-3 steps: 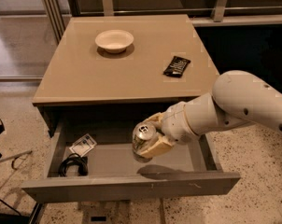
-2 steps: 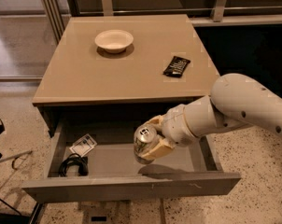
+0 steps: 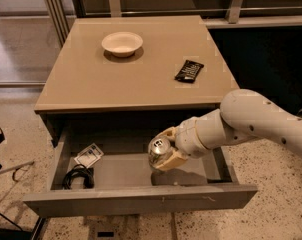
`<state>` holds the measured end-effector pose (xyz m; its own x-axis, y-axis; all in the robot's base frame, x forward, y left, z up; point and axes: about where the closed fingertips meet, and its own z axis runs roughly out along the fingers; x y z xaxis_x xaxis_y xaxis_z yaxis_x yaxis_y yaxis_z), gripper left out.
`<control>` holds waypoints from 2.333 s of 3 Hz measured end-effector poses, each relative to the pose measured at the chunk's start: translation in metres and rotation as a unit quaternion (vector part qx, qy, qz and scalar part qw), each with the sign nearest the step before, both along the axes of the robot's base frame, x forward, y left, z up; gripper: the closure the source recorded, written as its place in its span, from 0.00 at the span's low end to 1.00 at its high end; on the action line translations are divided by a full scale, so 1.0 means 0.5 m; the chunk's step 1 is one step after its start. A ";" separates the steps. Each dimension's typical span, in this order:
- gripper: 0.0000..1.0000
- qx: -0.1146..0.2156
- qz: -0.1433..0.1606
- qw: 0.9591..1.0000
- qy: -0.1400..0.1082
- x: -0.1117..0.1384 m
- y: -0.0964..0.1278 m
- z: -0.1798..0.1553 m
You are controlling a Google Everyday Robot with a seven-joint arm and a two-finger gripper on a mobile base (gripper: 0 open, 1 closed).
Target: Place 7up can into top drawer
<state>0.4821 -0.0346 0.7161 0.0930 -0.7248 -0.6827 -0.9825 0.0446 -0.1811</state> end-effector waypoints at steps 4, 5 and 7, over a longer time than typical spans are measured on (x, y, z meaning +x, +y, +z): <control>1.00 0.029 -0.009 1.000 0.004 0.071 0.011 -0.108; 1.00 0.038 -0.012 0.999 0.010 0.074 0.016 -0.134; 0.84 0.039 -0.013 0.999 0.013 0.073 0.018 -0.136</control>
Offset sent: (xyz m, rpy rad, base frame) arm 0.0394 -0.0005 -0.0455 0.0383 -0.0108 -0.0173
